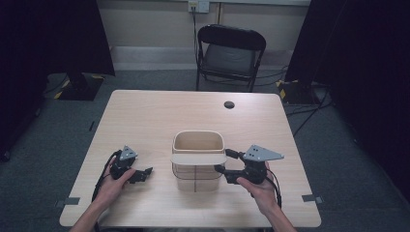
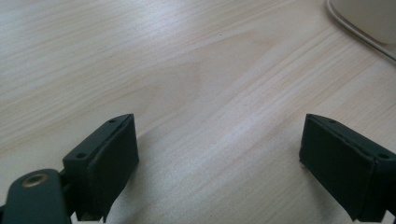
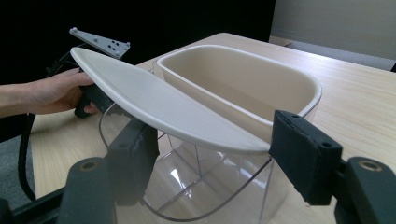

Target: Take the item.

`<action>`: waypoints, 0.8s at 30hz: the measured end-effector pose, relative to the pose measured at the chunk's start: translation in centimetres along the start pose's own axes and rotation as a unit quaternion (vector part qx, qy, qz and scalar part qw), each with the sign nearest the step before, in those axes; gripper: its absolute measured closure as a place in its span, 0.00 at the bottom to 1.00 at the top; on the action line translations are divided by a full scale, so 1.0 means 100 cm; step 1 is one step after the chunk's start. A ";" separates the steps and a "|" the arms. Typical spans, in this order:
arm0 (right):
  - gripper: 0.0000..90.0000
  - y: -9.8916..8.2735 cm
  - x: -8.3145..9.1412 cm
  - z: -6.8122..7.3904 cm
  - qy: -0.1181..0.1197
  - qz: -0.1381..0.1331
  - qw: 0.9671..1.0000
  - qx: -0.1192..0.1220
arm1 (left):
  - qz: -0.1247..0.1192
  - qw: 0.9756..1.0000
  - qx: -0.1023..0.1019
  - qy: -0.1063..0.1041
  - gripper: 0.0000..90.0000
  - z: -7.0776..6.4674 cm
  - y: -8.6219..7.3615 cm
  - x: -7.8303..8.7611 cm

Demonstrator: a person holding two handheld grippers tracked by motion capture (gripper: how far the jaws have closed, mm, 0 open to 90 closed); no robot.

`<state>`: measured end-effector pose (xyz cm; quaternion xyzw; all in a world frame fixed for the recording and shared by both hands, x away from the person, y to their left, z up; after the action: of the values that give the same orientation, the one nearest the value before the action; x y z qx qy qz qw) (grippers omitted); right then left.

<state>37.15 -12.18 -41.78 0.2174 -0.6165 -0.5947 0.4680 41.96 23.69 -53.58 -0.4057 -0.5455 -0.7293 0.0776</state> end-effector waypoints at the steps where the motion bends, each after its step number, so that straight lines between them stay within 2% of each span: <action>1: 0.36 0.000 0.000 0.000 0.000 0.000 1.000 0.000 | 0.000 1.000 0.000 0.000 0.12 0.000 0.000 0.000; 24: 0.45 0.006 -0.003 0.000 0.013 -0.004 1.000 0.004 | 0.000 1.000 0.000 0.001 0.12 0.000 0.000 0.000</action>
<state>37.47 -11.86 -41.28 0.2292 -0.6117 -0.5917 0.4723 41.95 23.68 -53.59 -0.4053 -0.5456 -0.7293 0.0782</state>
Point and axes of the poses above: each handheld gripper's, and its own axes: x roughly backward along the jaws, y roughly out of its top, z roughly to its left, the point moved 5 cm from there along -x, roughly forward along the jaws, and after that the axes turned 6 degrees about y, right-handed, at the moved point
